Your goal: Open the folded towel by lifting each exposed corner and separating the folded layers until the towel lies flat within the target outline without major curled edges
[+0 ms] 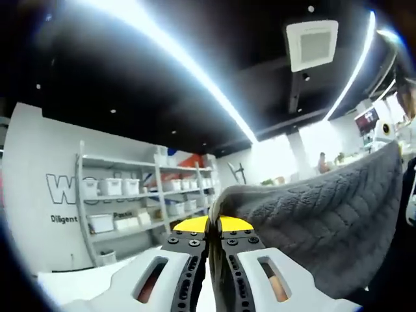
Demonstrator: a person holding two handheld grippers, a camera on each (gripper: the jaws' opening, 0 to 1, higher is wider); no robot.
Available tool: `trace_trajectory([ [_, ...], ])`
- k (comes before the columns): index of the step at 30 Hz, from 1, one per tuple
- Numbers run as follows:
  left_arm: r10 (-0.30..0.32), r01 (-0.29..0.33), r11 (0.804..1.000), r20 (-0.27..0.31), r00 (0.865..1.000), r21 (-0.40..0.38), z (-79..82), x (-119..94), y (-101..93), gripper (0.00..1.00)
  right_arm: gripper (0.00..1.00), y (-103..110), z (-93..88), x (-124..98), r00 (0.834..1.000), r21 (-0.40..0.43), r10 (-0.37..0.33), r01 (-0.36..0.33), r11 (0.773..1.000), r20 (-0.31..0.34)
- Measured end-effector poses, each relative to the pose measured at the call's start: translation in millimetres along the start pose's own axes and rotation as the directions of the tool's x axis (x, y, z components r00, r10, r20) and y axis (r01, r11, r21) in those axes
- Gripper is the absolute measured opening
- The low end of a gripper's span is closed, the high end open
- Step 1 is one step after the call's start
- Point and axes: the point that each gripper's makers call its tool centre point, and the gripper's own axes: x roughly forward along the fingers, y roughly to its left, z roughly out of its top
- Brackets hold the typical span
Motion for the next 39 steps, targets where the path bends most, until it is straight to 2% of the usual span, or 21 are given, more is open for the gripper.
trace_trajectory([
  [3, -0.05, 0.051, 0.998, 0.022, 0.998, -0.027, -1.9, 9.8, -4.3, 0.03, 0.0, 4.1, -1.0, 1.4, 1.0, -0.011, 0.003, -0.003, 1.0, -0.011],
  [11, -0.12, 0.123, 0.99, 0.047, 0.992, -0.07, -13.5, 31.3, -8.3, 0.04, 0.0, 0.9, -0.8, 5.6, 0.999, -0.03, -0.023, 0.022, 0.999, -0.024],
  [16, -0.191, 0.195, 0.977, 0.05, 0.98, -0.084, -23.1, 46.7, -20.8, 0.04, 0.0, 4.8, -3.5, 8.8, 0.999, -0.021, -0.036, 0.035, 0.999, -0.031],
  [20, -0.226, 0.231, 0.97, 0.074, 0.971, -0.075, -26.0, 57.3, -26.6, 0.04, 0.01, 5.9, -5.9, 10.8, 0.998, -0.049, -0.051, 0.049, 0.998, -0.039],
  [21, -0.24, 0.247, 0.964, 0.081, 0.967, -0.095, -27.3, 60.8, -29.1, 0.04, 0.01, 5.6, -7.5, 10.9, 0.997, -0.046, -0.059, 0.057, 0.997, -0.043],
  [30, -0.287, 0.302, 0.944, 0.118, 0.951, -0.135, -36.5, 79.4, -30.5, 0.04, 0.01, 1.0, -15.0, 16.5, 0.991, -0.037, -0.103, 0.1, 0.994, -0.091],
  [35, -0.315, 0.34, 0.925, 0.16, 0.935, -0.167, -36.8, 80.0, -39.9, 0.05, 0.01, 0.6, -12.7, 18.4, 0.989, 0.0, -0.126, 0.127, 0.992, -0.081],
  [39, -0.324, 0.355, 0.916, 0.176, 0.929, -0.185, -37.3, 79.3, -40.5, 0.07, 0.01, 3.0, -11.9, 17.2, 0.989, 0.009, -0.127, 0.128, 0.992, -0.073],
])
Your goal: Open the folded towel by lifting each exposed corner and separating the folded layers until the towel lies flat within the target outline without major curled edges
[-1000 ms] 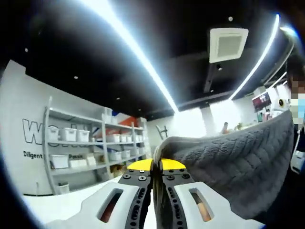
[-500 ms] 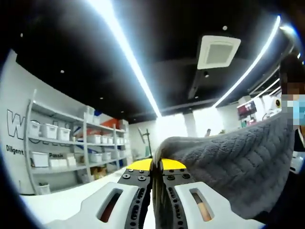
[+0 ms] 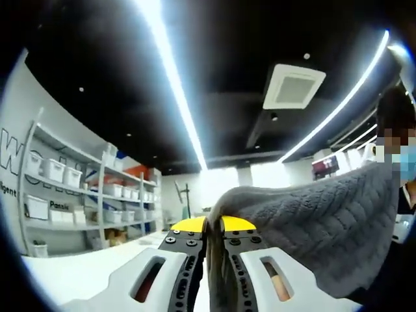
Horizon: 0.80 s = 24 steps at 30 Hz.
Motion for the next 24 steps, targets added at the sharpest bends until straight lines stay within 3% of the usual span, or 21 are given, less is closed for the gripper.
trace_trajectory([
  [8, -0.02, 0.021, 1.0, -0.017, 1.0, 0.005, -8.2, 10.9, 4.3, 0.07, 0.01, -10.8, -0.8, -19.2, 0.998, 0.073, -0.053, 0.051, 0.996, 0.025],
  [13, -0.028, 0.029, 0.999, -0.042, 0.999, 0.019, -21.4, 19.6, 1.2, 0.08, 0.01, -19.3, -12.3, -32.7, 0.996, 0.086, -0.087, 0.087, 0.993, 0.004],
  [24, -0.001, 0.001, 1.0, -0.078, 0.997, 0.002, -47.6, 30.5, 14.7, 0.09, 0.01, -47.6, -35.4, -57.2, 0.987, 0.115, -0.157, 0.159, 0.981, -0.03],
])
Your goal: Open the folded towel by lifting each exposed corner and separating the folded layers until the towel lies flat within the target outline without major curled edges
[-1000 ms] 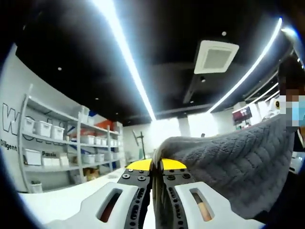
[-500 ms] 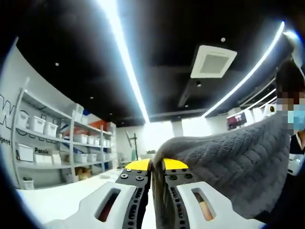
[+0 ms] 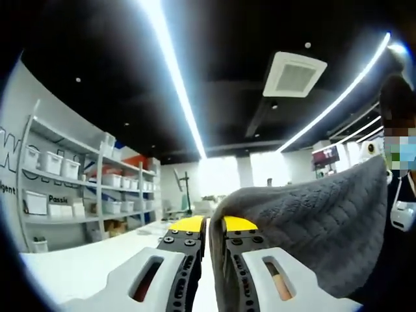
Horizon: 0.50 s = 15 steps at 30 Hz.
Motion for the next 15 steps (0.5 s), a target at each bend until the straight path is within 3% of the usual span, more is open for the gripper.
trace_trajectory([
  [6, 0.008, -0.008, 1.0, 0.009, 1.0, -0.02, -7.9, 14.3, -0.3, 0.11, 0.01, -12.2, -3.3, -8.7, 1.0, 0.0, -0.031, 0.031, 1.0, 0.001],
  [8, 0.037, -0.037, 0.999, 0.01, 0.999, -0.007, -10.2, 20.5, 4.9, 0.1, 0.01, -15.6, -4.3, -11.9, 0.999, 0.005, -0.033, 0.033, 0.999, 0.003],
  [11, 0.03, -0.029, 0.998, 0.027, 0.999, -0.053, -10.5, 27.6, 9.0, 0.1, 0.01, -22.4, -7.1, -16.6, 0.999, 0.002, -0.052, 0.052, 0.999, 0.001],
  [15, 0.008, -0.007, 0.999, 0.024, 1.0, -0.047, -19.8, 42.7, 2.3, 0.02, 0.01, -35.9, -11.5, -24.0, 0.998, 0.033, -0.065, 0.065, 0.997, 0.001],
])
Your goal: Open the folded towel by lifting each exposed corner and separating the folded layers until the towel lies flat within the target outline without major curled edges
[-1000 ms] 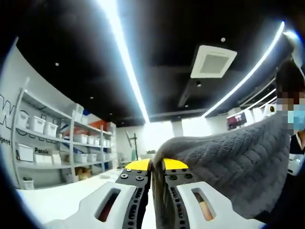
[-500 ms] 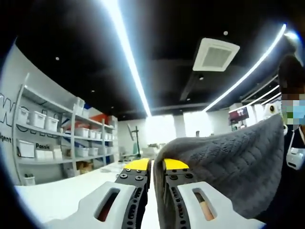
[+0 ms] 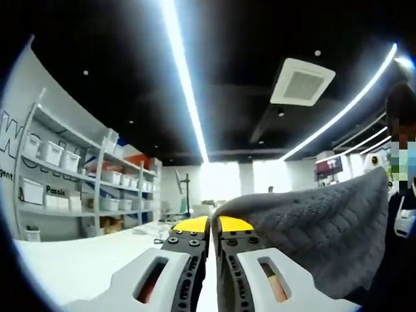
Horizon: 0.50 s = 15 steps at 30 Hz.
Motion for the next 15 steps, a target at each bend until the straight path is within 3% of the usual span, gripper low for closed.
trace_trajectory([
  [1, 0.008, -0.008, 1.0, -0.015, 1.0, 0.027, -5.0, 4.8, -0.4, 0.02, 0.01, -3.8, -1.5, -1.8, 1.0, -0.001, -0.007, 0.007, 1.0, -0.002],
  [15, -0.002, 0.003, 1.0, -0.045, 0.999, 0.013, -30.0, 34.6, 5.4, 0.01, 0.01, -50.4, -20.5, -20.0, 0.995, 0.025, -0.09, 0.091, 0.995, -0.033],
])
